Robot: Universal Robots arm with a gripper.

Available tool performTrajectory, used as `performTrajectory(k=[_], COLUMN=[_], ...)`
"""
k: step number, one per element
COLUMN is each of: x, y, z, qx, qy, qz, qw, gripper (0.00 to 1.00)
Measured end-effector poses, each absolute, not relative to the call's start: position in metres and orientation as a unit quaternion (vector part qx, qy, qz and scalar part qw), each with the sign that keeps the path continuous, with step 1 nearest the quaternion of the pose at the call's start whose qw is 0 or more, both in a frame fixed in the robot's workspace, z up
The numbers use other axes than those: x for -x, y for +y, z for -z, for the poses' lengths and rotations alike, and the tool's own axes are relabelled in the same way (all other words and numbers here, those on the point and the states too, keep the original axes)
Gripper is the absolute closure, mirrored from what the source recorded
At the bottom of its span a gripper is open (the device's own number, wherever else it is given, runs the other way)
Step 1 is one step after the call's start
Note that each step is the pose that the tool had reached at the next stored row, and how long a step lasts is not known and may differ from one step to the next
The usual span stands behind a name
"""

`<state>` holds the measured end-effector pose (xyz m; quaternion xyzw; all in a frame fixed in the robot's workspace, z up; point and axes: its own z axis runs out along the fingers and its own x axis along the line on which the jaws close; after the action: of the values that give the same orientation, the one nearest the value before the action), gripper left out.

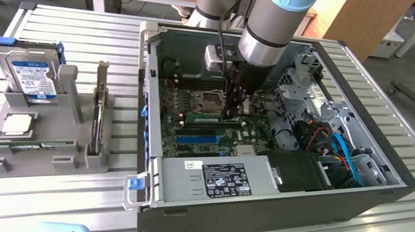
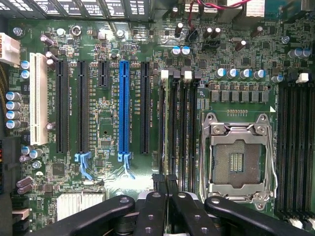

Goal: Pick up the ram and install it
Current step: 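Insert the ram into the slot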

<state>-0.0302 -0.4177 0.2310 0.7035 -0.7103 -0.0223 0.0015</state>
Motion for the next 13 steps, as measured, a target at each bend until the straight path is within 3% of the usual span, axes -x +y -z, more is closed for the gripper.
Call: performTrajectory(k=[13], x=[0.0299], y=[-0.4177], z=[-0.2323], qx=[-0.706], qy=[-0.708], qz=[0.023], qw=[0.002], gripper=[0.88])
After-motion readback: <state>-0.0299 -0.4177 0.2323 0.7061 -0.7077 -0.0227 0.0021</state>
